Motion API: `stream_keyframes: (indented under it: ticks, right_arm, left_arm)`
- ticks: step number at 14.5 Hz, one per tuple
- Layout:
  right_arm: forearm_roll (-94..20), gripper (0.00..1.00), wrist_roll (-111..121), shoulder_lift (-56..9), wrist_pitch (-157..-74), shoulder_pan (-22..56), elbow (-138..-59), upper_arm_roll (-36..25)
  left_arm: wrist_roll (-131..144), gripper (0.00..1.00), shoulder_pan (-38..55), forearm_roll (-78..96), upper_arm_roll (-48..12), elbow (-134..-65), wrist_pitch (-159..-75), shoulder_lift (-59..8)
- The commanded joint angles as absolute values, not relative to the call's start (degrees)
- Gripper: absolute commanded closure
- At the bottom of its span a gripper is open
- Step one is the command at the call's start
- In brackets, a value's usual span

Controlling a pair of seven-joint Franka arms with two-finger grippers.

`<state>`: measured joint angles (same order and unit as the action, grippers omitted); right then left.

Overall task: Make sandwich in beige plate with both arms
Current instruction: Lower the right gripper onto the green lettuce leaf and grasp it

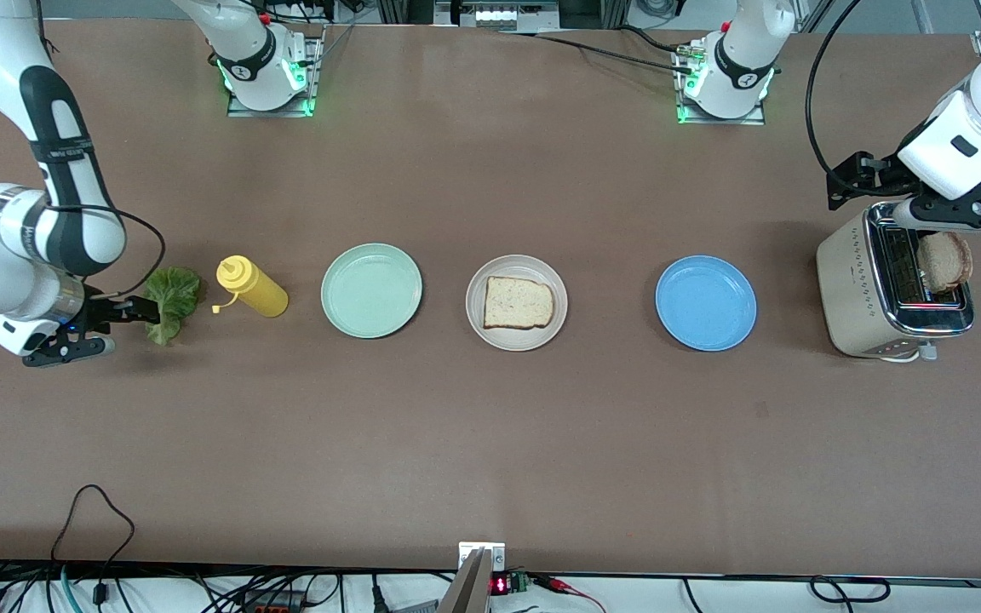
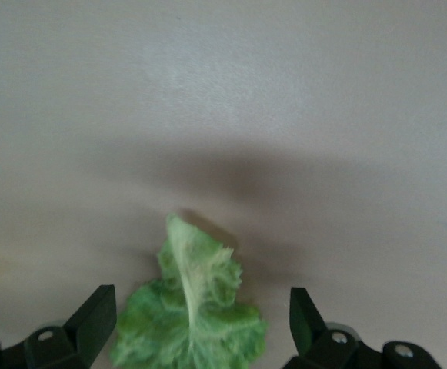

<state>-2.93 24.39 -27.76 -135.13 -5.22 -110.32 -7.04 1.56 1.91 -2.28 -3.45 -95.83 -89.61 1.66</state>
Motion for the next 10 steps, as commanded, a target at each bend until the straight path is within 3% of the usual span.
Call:
stream_keyframes:
  ticks: [1,6,10]
  right_arm:
    - [-1.67,0.00,21.80,-28.30,-137.99,-5.36,-112.06,-6.50]
    - [-1.67,0.03,21.71,-30.85,-141.41,-5.19,-112.06,-5.63]
    - [-1.41,0.41,22.32,-31.90,-143.88,-5.36,-112.15,-5.27]
  left_arm:
    - [0.88,0.00,2.29,-3.16,-3.60,-95.89,-88.95,2.02]
    - [0.88,0.00,2.20,-3.16,-3.52,-95.89,-89.12,2.02]
    - [0.97,0.00,2.20,-3.08,-3.60,-95.89,-89.65,1.32]
